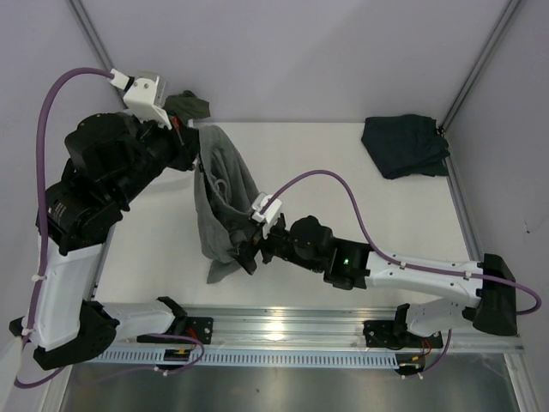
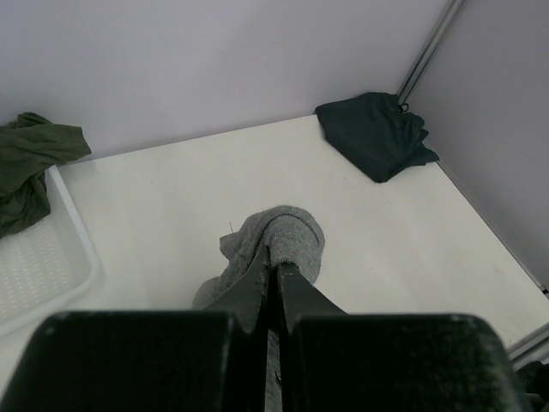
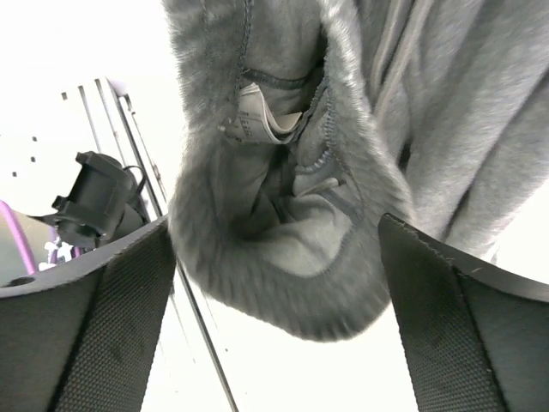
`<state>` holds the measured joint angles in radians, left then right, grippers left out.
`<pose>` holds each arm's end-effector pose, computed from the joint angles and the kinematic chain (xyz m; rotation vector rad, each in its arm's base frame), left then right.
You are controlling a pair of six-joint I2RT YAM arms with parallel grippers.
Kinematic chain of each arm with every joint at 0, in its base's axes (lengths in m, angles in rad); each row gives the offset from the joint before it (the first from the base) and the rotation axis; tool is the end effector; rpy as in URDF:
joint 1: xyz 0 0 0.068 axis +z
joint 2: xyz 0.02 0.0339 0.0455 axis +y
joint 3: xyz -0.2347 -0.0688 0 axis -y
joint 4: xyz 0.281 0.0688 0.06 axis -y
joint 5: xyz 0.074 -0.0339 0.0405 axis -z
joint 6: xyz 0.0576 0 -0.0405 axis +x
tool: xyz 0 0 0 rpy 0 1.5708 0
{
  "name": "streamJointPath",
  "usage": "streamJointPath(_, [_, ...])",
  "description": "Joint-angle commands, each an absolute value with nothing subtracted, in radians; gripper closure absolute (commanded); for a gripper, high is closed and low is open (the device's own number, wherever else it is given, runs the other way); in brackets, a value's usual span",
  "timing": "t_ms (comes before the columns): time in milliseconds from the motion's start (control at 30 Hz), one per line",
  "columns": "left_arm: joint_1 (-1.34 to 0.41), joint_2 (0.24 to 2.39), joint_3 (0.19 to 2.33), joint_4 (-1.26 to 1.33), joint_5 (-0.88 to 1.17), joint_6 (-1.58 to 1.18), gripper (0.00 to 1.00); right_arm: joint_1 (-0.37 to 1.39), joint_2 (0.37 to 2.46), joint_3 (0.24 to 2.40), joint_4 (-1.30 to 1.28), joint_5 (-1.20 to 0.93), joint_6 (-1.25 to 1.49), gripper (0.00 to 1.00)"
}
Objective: Fold and stack the shorts
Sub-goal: Flatten the shorts out
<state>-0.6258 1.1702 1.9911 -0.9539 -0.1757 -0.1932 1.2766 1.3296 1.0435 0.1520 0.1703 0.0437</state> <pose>0.1726 -0.1123 0.5588 0.2394 1.7065 -0.4598 0.1195 0.3609 0.3022 -0.9157 1.5208 0.8296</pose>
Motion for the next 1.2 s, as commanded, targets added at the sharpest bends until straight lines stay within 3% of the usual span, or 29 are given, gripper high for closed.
streamJointPath(0, [-0.621, 1.167, 2.048, -0.899, -0.153, -0.192, 1.0, 1.276, 1.247, 1.082, 0.118, 0.146, 0.015, 0.01])
streamJointPath(433, [-0.621, 1.172, 2.051, -0.905, -0.147, -0.192, 1.0, 1.264, 1.23, 1.082, 0.067, 0.135, 0.021, 0.02])
streamJointPath(533, [-0.621, 1.175, 2.065, -0.913, -0.144, -0.192, 1.0, 1.215, 1.227, 1.071, 0.064, 0.158, 0.06, 0.14])
streamJointPath(767, [-0.621, 1.172, 2.066, -0.917, -0.147, -0.19, 1.0, 1.151, 1.241, 1.043, 0.075, 0.086, 0.078, 0.23])
streamJointPath(900, [-0.621, 1.178, 2.077, -0.917, -0.143, -0.195, 1.0, 1.146, 1.262, 1.026, 0.084, 0.046, 0.078, 0.37])
streamJointPath(1167, [-0.621, 1.201, 2.108, -0.923, -0.149, -0.201, 1.0, 1.196, 1.296, 0.98, 0.086, 0.072, 0.083, 0.4])
